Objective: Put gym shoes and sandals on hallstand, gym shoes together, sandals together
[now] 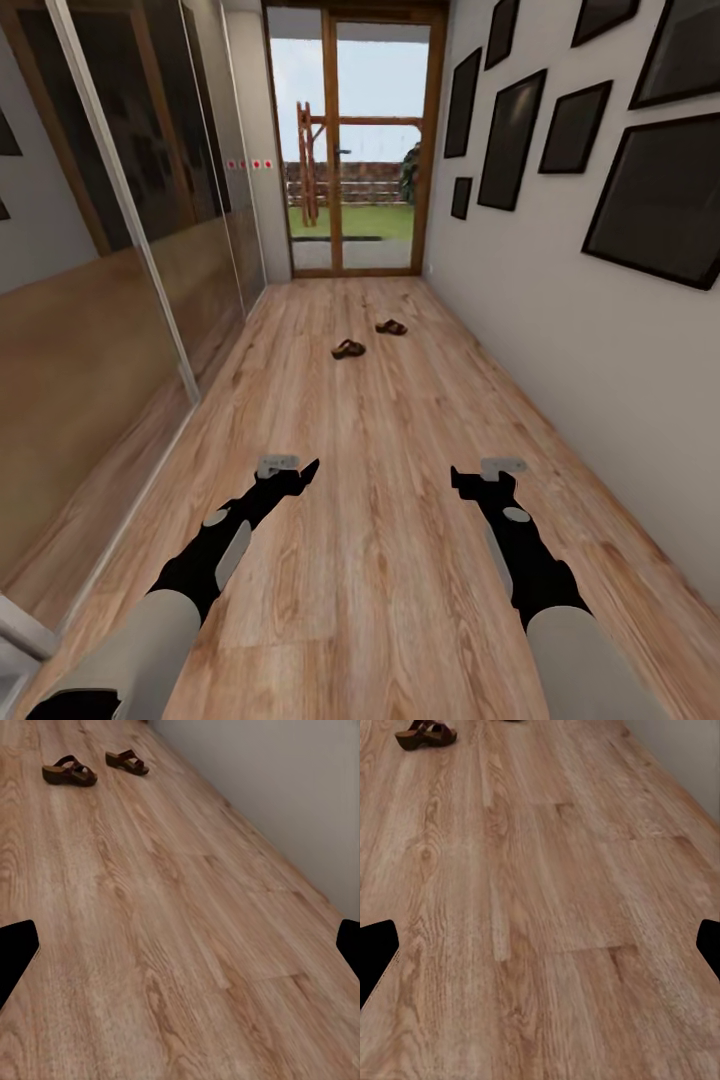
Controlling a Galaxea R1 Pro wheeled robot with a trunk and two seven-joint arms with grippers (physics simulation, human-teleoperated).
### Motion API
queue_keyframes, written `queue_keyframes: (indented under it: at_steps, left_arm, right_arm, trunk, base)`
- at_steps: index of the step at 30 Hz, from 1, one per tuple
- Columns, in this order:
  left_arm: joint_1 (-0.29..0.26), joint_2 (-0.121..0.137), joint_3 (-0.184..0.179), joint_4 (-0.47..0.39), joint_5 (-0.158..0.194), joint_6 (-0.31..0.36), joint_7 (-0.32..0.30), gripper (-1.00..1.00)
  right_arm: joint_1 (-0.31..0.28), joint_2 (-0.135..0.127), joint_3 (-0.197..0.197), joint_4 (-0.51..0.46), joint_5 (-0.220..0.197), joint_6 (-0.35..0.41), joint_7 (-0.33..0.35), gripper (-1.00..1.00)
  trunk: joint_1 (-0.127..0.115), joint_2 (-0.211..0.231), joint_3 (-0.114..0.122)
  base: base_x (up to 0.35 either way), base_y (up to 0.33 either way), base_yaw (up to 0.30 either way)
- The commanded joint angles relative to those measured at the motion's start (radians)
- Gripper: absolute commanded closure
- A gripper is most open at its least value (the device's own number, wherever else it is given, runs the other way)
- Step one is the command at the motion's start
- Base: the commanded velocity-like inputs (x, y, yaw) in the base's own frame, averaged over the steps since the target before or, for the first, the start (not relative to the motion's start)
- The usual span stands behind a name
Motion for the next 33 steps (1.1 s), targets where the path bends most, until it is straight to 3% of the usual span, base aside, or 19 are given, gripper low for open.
queue_keyframes:
  at_steps: [1, 27, 33]
  left_arm:
    - [-0.001, -0.001, 0.002, 0.001, 0.006, 0.000, -0.006, -1.00]
    - [-0.001, -0.002, 0.001, 0.000, 0.006, 0.001, -0.008, -1.00]
    - [-0.001, -0.002, 0.001, 0.000, 0.006, 0.001, -0.008, -1.00]
  right_arm:
    - [0.000, 0.002, -0.003, -0.002, 0.010, 0.006, 0.000, -1.00]
    - [0.000, 0.003, -0.002, 0.000, 0.010, 0.008, 0.000, -1.00]
    - [0.000, 0.003, -0.002, 0.000, 0.010, 0.008, 0.000, -1.00]
  trunk:
    - [0.000, 0.000, -0.001]
    - [0.000, 0.000, -0.001]
    - [0.000, 0.000, -0.001]
  base:
    - [0.347, 0.114, 0.000]
    - [0.347, 0.111, 0.000]
    - [0.347, 0.090, -0.124]
